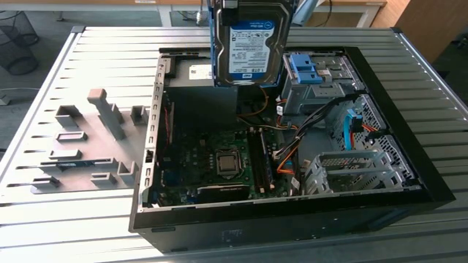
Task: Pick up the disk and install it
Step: 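Pick up the disk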
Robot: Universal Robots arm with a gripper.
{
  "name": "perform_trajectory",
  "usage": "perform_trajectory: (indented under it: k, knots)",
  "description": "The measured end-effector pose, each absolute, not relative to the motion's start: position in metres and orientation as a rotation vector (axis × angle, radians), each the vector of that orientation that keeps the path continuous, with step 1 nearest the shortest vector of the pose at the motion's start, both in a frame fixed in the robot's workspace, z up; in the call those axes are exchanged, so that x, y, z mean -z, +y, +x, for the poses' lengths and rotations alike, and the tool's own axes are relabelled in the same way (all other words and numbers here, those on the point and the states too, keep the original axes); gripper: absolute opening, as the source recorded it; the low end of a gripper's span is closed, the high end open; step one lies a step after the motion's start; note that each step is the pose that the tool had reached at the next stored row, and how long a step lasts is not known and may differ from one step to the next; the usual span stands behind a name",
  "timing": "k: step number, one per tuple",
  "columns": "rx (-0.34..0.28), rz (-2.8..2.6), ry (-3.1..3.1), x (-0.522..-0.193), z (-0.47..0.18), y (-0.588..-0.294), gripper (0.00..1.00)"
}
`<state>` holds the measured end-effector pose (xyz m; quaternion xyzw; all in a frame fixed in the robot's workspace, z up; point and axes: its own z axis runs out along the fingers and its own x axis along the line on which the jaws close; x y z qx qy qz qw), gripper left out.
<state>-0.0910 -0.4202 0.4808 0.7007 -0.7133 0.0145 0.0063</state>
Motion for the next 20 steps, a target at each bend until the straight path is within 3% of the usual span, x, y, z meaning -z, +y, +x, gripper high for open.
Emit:
perform_trajectory:
  k: [20]
  knots:
    - [-0.045,2.192,-2.232,-0.480,-0.081,-0.438,0.36]
